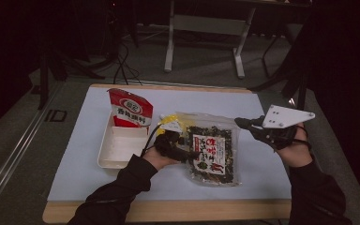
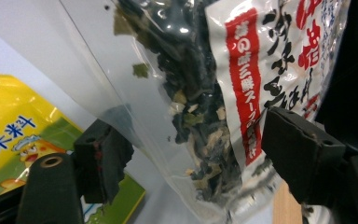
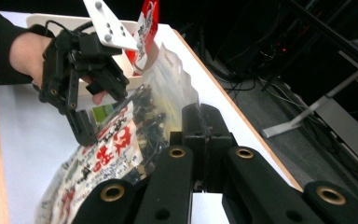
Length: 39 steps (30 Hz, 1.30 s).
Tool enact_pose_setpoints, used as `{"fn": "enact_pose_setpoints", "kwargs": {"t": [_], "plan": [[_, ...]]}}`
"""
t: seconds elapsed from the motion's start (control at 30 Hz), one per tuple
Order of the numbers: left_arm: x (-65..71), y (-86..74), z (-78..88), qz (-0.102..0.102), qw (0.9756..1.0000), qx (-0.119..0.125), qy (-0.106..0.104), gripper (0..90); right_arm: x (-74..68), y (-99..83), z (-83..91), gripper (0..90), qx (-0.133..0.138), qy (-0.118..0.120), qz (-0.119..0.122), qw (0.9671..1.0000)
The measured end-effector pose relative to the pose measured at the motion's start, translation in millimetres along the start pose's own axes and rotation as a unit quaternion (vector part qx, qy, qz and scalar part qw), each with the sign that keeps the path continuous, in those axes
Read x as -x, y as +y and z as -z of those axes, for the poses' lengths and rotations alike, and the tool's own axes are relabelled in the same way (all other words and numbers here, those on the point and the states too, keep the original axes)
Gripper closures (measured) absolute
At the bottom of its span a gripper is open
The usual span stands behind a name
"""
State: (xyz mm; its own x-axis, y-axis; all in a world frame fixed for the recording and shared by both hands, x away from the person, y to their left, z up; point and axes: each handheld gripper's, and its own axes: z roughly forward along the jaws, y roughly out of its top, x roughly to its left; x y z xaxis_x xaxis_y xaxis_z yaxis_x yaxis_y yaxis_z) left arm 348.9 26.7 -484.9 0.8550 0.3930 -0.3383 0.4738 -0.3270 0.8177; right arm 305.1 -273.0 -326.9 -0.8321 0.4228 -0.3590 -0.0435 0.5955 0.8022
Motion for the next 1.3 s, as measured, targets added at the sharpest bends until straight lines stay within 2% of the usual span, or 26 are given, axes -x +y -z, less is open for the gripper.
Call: {"fn": "enact_pose_setpoints", "kwargs": {"t": [0.03,0.07,0.17,0.2,0.27,0.3,0.43,0.53,0.7,0.83,0.97,1.1,1.17,1.2,1.23,1.3], "plan": [[3.9,-2.8,1.8,-0.002,1.0000,0.006,-0.001,34.0,0.1,-0.2,0.7,90.0,0.003,0.000,-0.003,1.0000],[5.6,-4.0,2.9,-0.004,0.9998,0.011,-0.013,43.0,0.6,-0.2,2.5,90.0,0.005,0.002,-0.006,1.0000],[12.3,-7.2,5.6,-0.020,0.9996,0.007,-0.020,60.2,1.5,-0.2,6.3,90.0,0.011,0.003,-0.010,0.9999],[15.0,-8.2,6.4,-0.030,0.9994,0.007,-0.013,67.2,1.8,0.1,8.2,90.0,0.012,0.000,-0.010,0.9999],[19.6,-8.3,8.8,-0.043,0.9989,0.011,-0.018,74.7,2.5,0.2,11.5,90.0,0.013,-0.001,-0.011,0.9999],[22.9,-8.0,9.6,-0.050,0.9986,0.013,-0.013,77.3,2.5,0.2,12.6,90.0,0.015,-0.003,-0.011,0.9998],[34.6,-4.8,12.3,-0.077,0.9969,0.014,-0.012,80.0,4.7,0.1,18.2,90.0,0.016,-0.013,-0.015,0.9997],[42.1,-1.5,16.2,-0.087,0.9960,0.019,-0.004,80.6,7.5,0.2,22.7,90.0,0.023,-0.016,-0.019,0.9994],[50.4,6.2,27.0,-0.087,0.9957,0.032,-0.004,81.5,12.2,0.8,30.1,90.0,0.040,-0.025,-0.031,0.9984],[55.5,11.7,37.8,-0.088,0.9950,0.046,0.015,82.2,16.8,-2.6,33.8,90.0,0.052,-0.032,-0.046,0.9971],[59.6,16.1,46.7,-0.084,0.9949,0.051,0.022,82.7,17.4,-3.1,36.1,88.3,0.061,-0.035,-0.050,0.9962],[62.1,21.6,57.2,-0.078,0.9943,0.066,0.031,83.0,18.3,-3.2,36.9,75.3,0.075,-0.027,-0.058,0.9951],[63.4,24.0,61.4,-0.083,0.9937,0.068,0.032,83.2,18.6,-3.7,36.1,67.5,0.079,-0.025,-0.064,0.9945],[63.4,24.0,61.4,-0.083,0.9937,0.068,0.032,83.3,18.6,-3.7,36.1,67.5,0.079,-0.025,-0.064,0.9945],[65.1,25.6,65.4,-0.086,0.9930,0.072,0.038,83.5,17.9,-5.1,34.5,58.9,0.084,-0.027,-0.067,0.9939],[65.9,26.1,68.1,-0.086,0.9926,0.076,0.040,83.7,17.4,-6.6,33.6,52.0,0.085,-0.033,-0.071,0.9933]]}}
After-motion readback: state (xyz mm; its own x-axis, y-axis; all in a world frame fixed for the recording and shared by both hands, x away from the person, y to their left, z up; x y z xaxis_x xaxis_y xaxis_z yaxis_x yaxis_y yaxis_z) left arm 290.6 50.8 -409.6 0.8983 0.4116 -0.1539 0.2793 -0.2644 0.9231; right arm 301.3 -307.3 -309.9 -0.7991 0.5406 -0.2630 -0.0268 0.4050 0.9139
